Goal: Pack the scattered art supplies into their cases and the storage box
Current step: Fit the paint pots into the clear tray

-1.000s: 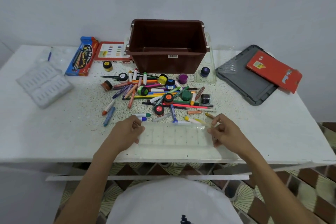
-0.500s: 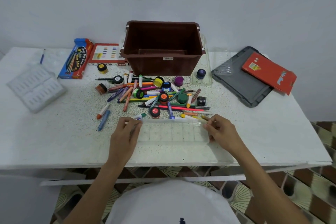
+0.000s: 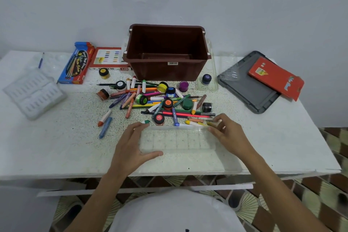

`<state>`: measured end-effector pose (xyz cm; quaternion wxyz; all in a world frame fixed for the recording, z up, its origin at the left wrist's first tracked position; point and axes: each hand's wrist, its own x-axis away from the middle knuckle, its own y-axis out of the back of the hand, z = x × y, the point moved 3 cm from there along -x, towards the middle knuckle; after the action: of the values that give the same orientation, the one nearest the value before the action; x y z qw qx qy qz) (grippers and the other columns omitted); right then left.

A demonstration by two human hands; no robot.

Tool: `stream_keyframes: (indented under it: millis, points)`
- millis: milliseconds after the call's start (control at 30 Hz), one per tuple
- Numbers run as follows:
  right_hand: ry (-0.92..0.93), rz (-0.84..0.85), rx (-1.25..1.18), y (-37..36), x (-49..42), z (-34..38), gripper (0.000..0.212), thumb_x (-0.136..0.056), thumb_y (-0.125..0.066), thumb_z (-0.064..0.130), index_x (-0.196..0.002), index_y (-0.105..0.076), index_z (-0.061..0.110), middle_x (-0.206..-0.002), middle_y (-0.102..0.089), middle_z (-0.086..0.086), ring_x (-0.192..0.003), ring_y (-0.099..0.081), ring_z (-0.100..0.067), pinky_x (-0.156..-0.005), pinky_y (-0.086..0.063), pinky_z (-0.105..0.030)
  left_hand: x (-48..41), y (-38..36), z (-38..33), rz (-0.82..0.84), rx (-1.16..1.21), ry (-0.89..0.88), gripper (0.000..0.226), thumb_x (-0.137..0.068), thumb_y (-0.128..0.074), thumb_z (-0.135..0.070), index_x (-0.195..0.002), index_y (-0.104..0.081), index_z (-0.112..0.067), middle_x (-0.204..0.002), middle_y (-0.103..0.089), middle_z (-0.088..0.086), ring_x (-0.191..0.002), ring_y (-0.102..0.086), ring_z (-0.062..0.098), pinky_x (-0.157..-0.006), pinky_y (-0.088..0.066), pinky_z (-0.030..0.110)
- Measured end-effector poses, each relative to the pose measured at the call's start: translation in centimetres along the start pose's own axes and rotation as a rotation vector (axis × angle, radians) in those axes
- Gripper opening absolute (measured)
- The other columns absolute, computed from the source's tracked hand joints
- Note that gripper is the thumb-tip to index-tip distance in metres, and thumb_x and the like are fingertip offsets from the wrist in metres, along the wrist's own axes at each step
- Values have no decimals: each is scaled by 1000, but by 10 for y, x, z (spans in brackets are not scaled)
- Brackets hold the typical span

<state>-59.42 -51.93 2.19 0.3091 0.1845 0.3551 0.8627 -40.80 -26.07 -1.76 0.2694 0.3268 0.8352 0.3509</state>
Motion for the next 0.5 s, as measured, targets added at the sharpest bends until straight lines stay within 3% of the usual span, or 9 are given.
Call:
stream_keyframes:
  millis: [167, 333, 500]
  points:
    - [182, -100, 276, 11, -30, 10, 37, -96, -62, 20, -132, -55, 15, -118, -57, -7, -81, -56, -19, -70, -41, -30, -2, 0, 0, 17, -1, 19, 96, -57, -66, -81, -134, -50, -26, -133, -39, -12, -117, -36, -4, -87, -44, 28]
    - [289, 7, 473, 20, -64, 19, 48, -97, -60, 22, -143, -47, 20, -128, -51, -8, -110, -52, -30, -87, -48, -40, -2, 0, 1, 24, 9, 27, 97, -57, -64, -83, -135, -51, -27, -133, -39, -13, -119, -39, -1, -88, -45, 29]
    - [326, 205, 633, 12, -78, 22, 48, -99, -56, 23, -146, -45, 29, -125, -53, -6, -102, -45, -28, -89, -41, -37, -1, 1, 0, 20, 18, 29, 96, -57, -64, -82, -136, -50, -28, -132, -37, -17, -119, -38, -2, -89, -44, 28]
